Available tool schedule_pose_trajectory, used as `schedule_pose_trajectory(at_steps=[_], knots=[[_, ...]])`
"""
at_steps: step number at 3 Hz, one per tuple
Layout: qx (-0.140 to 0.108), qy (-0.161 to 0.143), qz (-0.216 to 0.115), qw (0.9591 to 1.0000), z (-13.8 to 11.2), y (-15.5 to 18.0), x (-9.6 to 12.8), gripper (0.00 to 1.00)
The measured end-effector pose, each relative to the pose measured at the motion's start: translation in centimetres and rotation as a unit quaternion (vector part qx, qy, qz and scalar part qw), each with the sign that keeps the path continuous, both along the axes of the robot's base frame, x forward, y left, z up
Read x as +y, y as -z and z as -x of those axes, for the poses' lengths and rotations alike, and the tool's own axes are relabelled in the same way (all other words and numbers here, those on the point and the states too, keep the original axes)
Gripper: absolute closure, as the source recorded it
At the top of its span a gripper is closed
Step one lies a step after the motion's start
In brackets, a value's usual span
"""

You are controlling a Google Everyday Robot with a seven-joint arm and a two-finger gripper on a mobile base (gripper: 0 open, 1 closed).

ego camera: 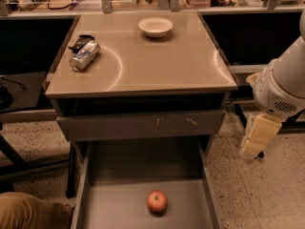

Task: Pick apple from middle drawer and place on counter

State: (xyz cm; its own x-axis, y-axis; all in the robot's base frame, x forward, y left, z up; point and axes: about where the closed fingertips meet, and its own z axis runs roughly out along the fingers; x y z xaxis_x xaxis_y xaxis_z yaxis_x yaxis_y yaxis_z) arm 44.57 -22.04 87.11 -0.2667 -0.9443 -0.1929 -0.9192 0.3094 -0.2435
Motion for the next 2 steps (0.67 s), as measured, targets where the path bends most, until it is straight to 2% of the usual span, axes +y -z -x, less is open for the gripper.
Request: schedule_pose_trajectory(at_steps=[1, 2], knots=[[0.002, -0.023, -0.035, 0.9991, 1.3, 3.2, 3.9, 0.0], [0.028, -0.047, -0.112, 0.9922, 1.8, 10.4, 9.5, 0.0]])
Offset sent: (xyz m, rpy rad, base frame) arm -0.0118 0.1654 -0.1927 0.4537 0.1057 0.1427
